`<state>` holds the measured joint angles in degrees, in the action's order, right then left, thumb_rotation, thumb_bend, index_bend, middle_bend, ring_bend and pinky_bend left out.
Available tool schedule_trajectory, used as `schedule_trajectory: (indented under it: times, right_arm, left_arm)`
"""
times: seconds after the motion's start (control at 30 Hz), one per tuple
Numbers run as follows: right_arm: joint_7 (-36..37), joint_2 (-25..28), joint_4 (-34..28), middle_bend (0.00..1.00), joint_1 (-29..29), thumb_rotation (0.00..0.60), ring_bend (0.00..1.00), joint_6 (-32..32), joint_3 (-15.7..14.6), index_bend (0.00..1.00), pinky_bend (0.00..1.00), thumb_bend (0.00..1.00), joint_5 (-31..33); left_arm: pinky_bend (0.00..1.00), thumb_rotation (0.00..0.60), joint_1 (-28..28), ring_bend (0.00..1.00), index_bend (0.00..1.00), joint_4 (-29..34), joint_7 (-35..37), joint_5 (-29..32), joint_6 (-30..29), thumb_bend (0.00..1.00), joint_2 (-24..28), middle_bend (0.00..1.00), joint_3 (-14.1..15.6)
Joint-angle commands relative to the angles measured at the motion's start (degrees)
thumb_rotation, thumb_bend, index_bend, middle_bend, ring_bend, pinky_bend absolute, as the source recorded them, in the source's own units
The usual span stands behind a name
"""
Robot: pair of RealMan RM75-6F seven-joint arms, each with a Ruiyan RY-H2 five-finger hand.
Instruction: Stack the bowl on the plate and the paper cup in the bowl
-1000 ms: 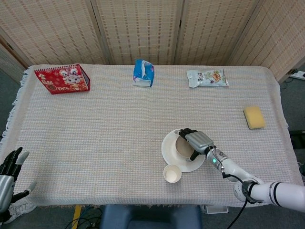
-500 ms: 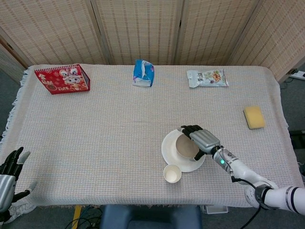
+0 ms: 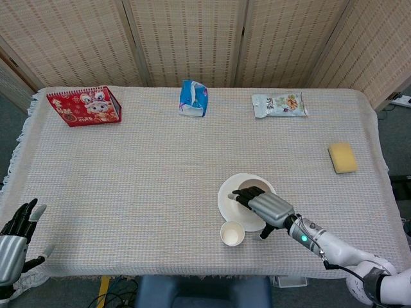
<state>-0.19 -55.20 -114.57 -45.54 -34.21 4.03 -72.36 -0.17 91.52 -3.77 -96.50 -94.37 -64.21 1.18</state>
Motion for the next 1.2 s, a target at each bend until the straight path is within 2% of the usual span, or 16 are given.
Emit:
schedule_trajectory:
  times: [0.03,0.3,0.6,0.97,1.13,1.2]
  right_arm:
    - [-2.40,-2.66,-0.75,0.00,-1.59,0.600,0.00,1.06,-0.24,0.04,0.00,0.06,0.08]
    - [-13.46,-5.71,-3.23,0.00,-5.18,0.600,0.00,-1.03,-1.80,0.08,0.00,0.07,7.68]
    - [-22.41,-8.37,-3.58,0.00,-8.72,0.600,0.00,-4.53,-4.62,0.15,0.00,0.07,17.33]
    - [-26.31,-10.80,-2.80,0.00,-11.30,0.600,0.00,-6.94,-6.73,0.16,0.00,0.07,22.58]
    - [-27.10,-11.83,-2.11,0.00,-11.89,0.600,0.00,-7.74,-7.31,0.25,0.00,0.14,23.17]
    - [-27.42,-12.15,-2.05,0.00,-11.94,0.600,0.00,-8.33,-7.50,0.31,0.00,0.18,23.26]
  left_arm:
    - [0.28,0.600,0.16,0.00,0.00,-0.08,0.77,-0.09,-0.46,0.28,0.30,0.04,-0.03]
    - [0.29,0.600,1.22,0.00,0.00,-0.77,4.46,-0.13,-2.92,0.28,1.67,0.04,-0.23]
    - [0.29,0.600,1.61,0.00,0.00,-0.78,4.91,-0.86,-3.61,0.28,1.88,0.04,0.00]
    - [0.28,0.600,1.53,0.00,0.00,-0.74,5.39,-0.53,-3.23,0.28,2.03,0.04,-0.18]
    - [0.28,0.600,1.54,0.00,0.00,-0.72,5.63,-0.41,-3.19,0.28,2.13,0.04,-0.27]
    - [0.28,0.600,1.57,0.00,0.00,-0.76,5.79,-0.39,-3.26,0.28,2.17,0.04,-0.30]
